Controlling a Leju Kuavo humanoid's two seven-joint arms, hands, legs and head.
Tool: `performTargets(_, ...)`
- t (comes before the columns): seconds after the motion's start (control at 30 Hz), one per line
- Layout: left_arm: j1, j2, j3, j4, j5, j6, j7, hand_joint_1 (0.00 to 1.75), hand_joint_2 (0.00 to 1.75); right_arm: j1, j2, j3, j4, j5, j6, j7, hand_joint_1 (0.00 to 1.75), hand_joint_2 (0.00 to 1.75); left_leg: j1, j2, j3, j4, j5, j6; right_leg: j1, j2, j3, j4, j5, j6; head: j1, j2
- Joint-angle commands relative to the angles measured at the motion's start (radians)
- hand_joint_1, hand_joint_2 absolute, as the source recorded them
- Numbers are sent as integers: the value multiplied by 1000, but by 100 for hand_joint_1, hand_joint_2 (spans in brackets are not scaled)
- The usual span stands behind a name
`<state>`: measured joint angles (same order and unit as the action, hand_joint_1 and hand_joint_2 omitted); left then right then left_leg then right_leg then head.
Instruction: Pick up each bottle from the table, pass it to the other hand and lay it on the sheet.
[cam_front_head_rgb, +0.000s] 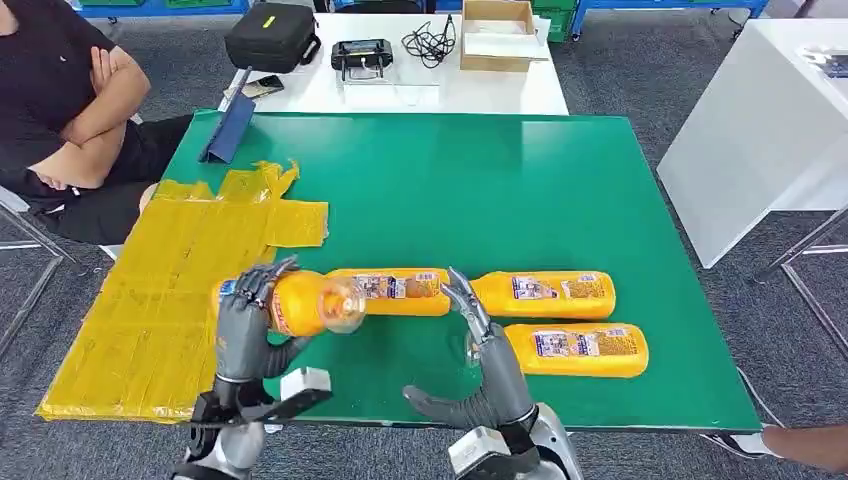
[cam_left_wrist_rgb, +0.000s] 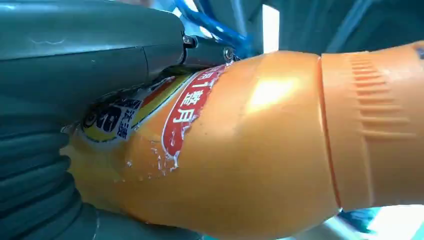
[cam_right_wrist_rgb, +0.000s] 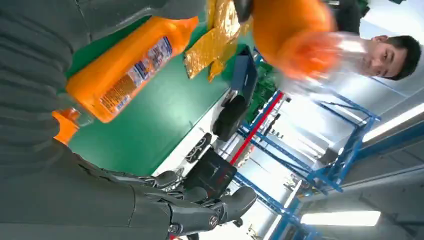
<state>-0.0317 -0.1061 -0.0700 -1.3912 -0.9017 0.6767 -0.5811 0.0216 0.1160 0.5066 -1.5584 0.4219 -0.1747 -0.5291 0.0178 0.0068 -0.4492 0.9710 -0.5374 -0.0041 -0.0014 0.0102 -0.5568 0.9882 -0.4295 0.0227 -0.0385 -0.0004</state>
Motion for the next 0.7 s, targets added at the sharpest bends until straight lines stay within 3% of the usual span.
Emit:
performTargets(0.03, -266, 84, 176, 493, -104, 21, 53, 175, 175, -113, -13, 15, 138, -19, 7, -4, 0, 175, 0, -2, 1, -3, 3, 1, 0, -2, 2, -3, 2, 0, 0, 0)
performTargets(0.7, -268, 59, 208, 488, -200, 21, 103, 175, 175, -108, -5, 29, 145, -17, 5, 3, 0, 175, 0, -1, -3, -1, 2, 0, 0, -2, -2, -1, 1, 0, 0, 0)
